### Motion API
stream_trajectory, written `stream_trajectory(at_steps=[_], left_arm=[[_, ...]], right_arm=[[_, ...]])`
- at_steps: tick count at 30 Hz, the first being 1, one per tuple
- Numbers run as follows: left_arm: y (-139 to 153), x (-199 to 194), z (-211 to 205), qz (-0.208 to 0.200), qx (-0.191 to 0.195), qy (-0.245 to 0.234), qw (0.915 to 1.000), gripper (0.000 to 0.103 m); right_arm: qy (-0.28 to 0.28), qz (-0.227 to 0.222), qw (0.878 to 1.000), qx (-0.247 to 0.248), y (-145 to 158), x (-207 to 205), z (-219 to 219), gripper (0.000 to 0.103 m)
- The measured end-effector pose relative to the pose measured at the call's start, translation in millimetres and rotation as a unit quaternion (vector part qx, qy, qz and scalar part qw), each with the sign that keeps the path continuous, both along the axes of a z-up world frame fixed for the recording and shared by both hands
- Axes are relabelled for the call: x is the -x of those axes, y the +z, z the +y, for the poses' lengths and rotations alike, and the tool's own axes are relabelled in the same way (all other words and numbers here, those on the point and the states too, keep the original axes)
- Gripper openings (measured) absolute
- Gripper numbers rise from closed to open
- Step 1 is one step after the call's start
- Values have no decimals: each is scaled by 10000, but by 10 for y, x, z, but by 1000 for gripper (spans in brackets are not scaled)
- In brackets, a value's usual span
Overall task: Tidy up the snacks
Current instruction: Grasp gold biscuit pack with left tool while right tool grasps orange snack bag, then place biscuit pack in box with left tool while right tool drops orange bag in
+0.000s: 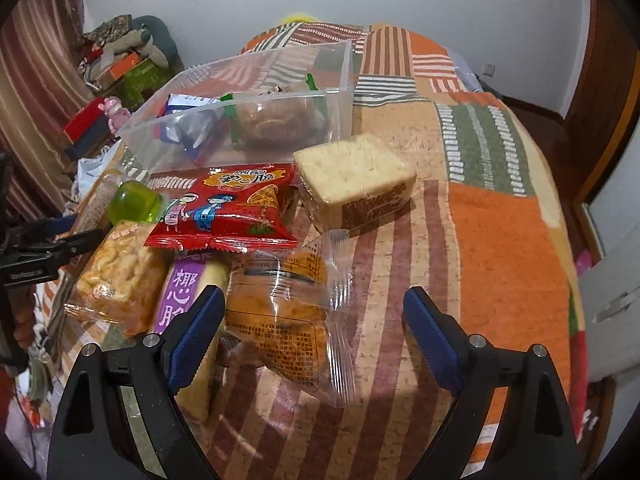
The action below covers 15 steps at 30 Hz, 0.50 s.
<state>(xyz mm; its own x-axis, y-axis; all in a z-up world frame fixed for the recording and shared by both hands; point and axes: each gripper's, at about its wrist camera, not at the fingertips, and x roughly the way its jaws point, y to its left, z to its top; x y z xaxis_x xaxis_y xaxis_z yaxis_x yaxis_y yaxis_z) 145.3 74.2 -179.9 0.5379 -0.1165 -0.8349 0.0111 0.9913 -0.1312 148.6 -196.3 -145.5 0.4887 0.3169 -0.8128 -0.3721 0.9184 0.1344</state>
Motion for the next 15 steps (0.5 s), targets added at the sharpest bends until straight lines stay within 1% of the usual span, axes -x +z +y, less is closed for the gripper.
stream_trajectory(at_steps=[1,2,4,6,8,11,15], left_arm=[[-10,-5,2,-5,90,-11,10000,60],[-11,-7,7,-9,142,-32,9999,57],[-12,0,0,-69,139,-66,9999,54],[-23,4,-6,-92,135,-86,9998,51],[-21,27,3,-122,100,-81,9998,45],[8,74,24,-168,65,-73,9998,39],[87,141,53,-249,106,-74,9996,36]], right_arm=[[9,15,10000,-23,-3,2,-8,88],[16,25,10000,-47,-8,0,-12,88],[69,66,9999,-128,-14,6,-12,83],[148,150,9996,-193,-30,-2,14,74],[245,235,9993,-161,-69,-6,54,68],[296,257,9990,-215,-80,7,77,57],[285,103,9995,-100,-30,55,83,54]])
